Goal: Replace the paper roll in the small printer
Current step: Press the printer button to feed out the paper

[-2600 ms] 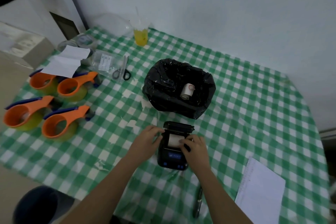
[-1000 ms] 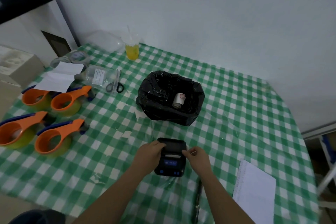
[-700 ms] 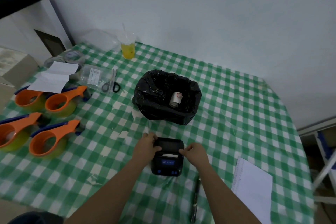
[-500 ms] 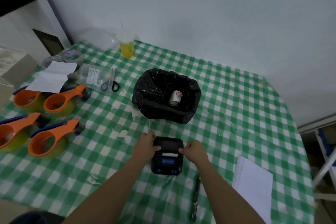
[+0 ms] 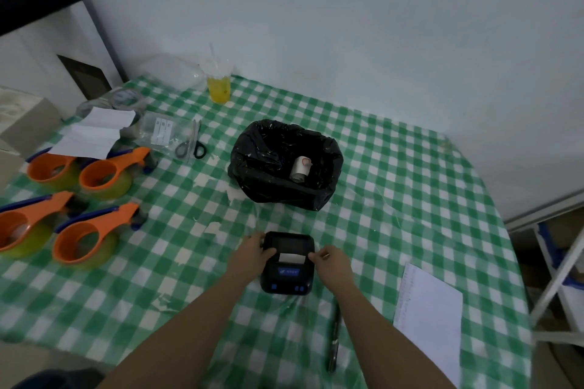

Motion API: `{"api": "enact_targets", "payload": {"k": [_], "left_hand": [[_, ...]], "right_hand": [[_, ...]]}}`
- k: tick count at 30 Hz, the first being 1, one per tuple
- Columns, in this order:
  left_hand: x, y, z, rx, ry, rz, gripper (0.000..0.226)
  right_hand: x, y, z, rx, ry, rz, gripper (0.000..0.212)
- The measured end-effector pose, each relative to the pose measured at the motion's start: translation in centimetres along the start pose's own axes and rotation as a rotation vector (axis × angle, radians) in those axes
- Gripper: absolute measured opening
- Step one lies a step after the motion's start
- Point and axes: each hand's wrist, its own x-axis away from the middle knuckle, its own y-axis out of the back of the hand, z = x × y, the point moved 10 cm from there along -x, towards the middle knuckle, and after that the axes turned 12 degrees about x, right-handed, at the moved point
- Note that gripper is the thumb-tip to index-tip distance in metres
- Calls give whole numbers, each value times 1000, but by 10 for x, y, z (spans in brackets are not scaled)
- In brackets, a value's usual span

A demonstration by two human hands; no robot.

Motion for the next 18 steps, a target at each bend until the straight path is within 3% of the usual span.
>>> {"api": "enact_targets", "payload": {"k": [4, 10, 18], "left_hand": [[25, -3, 8, 121, -53, 9, 39], [51, -16, 31, 155, -23, 55, 64], [44, -18, 29, 131, -57, -16, 53]], "right_hand": [[24, -8, -11, -175, 72, -57, 6], [47, -18, -39, -285, 73, -132, 16], [48, -33, -51, -340, 49, -141, 17]]}}
